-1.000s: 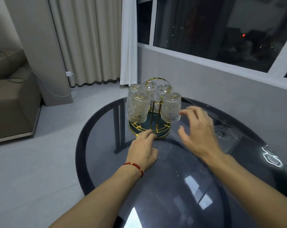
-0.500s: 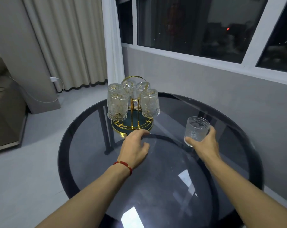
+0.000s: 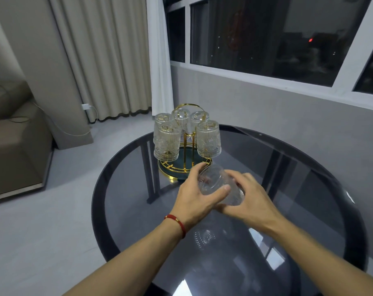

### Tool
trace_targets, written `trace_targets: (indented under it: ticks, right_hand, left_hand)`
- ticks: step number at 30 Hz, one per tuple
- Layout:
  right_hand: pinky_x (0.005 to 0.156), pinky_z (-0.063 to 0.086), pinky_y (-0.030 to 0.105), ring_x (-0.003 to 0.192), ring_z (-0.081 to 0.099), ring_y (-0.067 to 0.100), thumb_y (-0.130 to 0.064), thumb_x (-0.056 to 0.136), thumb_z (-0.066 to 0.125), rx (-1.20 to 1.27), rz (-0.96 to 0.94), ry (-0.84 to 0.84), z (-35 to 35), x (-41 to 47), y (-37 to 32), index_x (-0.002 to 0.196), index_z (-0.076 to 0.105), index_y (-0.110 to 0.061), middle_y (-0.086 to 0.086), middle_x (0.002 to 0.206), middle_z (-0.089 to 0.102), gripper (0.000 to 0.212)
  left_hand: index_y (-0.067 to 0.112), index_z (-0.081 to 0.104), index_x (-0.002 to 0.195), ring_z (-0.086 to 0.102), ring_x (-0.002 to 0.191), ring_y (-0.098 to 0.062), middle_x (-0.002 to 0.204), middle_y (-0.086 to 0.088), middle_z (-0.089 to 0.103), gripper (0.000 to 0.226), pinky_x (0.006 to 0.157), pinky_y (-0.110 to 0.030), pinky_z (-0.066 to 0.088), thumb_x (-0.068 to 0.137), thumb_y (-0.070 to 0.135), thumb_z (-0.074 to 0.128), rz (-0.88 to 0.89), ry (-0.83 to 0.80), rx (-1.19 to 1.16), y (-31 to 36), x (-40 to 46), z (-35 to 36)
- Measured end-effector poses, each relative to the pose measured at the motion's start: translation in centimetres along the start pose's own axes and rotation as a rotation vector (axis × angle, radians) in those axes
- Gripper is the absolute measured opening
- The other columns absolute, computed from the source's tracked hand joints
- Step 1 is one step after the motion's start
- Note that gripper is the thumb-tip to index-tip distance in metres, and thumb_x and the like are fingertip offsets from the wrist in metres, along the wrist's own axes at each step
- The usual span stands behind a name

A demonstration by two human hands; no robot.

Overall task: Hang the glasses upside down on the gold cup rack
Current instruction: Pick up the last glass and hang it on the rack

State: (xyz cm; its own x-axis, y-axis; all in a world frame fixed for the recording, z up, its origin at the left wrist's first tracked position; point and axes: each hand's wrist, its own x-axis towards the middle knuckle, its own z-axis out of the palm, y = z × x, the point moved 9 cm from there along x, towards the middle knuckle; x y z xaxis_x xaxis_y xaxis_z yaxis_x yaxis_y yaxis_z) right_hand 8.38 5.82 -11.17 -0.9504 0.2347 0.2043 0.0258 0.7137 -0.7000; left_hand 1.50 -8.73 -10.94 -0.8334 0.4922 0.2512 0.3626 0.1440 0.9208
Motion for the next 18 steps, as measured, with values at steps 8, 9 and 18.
trace_targets:
  ticks: [8, 9, 18]
  right_hand:
    - [0.096, 0.061, 0.052, 0.118, 0.074, 0.033, -0.045, 0.095, 0.066, 0.925, 0.281, -0.141, 2.7, -0.1, 0.9, 0.138, 0.064, -0.021, 0.011, 0.132, 0.076, 0.049]
    - [0.093, 0.063, 0.049, 0.117, 0.075, 0.034, -0.042, 0.097, 0.064, 0.954, 0.274, -0.110, 2.7, -0.1, 0.6, 0.135, 0.066, -0.017, 0.013, 0.129, 0.077, 0.045]
    - [0.109, 0.052, 0.049, 0.129, 0.061, 0.020, -0.032, 0.095, 0.074, 0.234, -0.001, 0.321, -3.1, 2.1, -5.8, 0.153, 0.049, -0.029, 0.001, 0.141, 0.062, 0.064]
  left_hand:
    - [0.018, 0.046, 0.137, 0.070, 0.106, -0.020, 0.135, -0.014, 0.054, 0.063, 0.067, -0.038, 0.064, 0.086, 0.027, 0.080, -0.222, 0.103, -0.551, -1.2, 0.6, -1.5]
    - [0.020, 0.046, 0.136, 0.070, 0.104, -0.016, 0.136, -0.013, 0.053, 0.059, 0.066, -0.036, 0.063, 0.087, 0.027, 0.079, -0.214, 0.081, -0.549, -1.1, 0.8, -1.4]
    - [0.026, 0.056, 0.136, 0.053, 0.124, -0.016, 0.131, 0.005, 0.060, 0.043, 0.109, -0.044, 0.044, 0.099, 0.045, 0.044, -0.038, 0.180, 0.099, -2.8, 2.1, -5.6]
